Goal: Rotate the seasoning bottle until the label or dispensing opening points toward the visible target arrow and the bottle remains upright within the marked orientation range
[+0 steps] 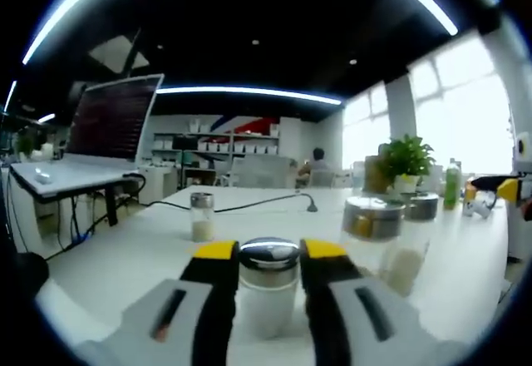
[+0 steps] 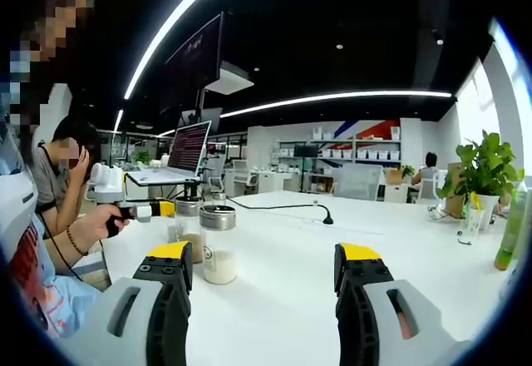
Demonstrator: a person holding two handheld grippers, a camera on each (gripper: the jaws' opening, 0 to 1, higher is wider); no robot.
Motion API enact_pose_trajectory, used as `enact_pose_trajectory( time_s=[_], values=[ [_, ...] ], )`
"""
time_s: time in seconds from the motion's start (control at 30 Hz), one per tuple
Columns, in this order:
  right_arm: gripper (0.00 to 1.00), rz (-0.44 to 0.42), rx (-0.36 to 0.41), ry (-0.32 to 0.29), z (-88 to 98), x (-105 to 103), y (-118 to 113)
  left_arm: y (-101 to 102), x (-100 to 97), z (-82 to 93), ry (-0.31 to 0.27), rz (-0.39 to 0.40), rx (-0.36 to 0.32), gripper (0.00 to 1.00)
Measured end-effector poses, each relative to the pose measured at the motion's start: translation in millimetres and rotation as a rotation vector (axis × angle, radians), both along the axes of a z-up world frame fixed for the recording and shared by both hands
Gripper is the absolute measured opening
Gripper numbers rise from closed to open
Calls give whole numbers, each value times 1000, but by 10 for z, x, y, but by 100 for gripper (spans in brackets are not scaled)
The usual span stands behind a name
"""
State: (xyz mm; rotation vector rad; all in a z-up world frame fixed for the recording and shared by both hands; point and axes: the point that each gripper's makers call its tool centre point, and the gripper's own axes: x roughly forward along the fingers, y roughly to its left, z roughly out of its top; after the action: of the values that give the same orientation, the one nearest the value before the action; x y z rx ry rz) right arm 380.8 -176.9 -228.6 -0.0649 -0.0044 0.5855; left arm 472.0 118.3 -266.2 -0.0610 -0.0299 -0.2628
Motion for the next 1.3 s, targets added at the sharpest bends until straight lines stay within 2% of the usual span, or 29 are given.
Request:
enact_pose_trajectory(
  time_s=[0.7, 1.3],
  values=[
    [71, -7, -5, -4, 13, 4, -10, 3, -35, -17, -3, -95, 46, 29],
    [71, 9, -11, -17, 21, -16, 52, 25, -32, -18, 36, -248, 93, 29]
  ],
)
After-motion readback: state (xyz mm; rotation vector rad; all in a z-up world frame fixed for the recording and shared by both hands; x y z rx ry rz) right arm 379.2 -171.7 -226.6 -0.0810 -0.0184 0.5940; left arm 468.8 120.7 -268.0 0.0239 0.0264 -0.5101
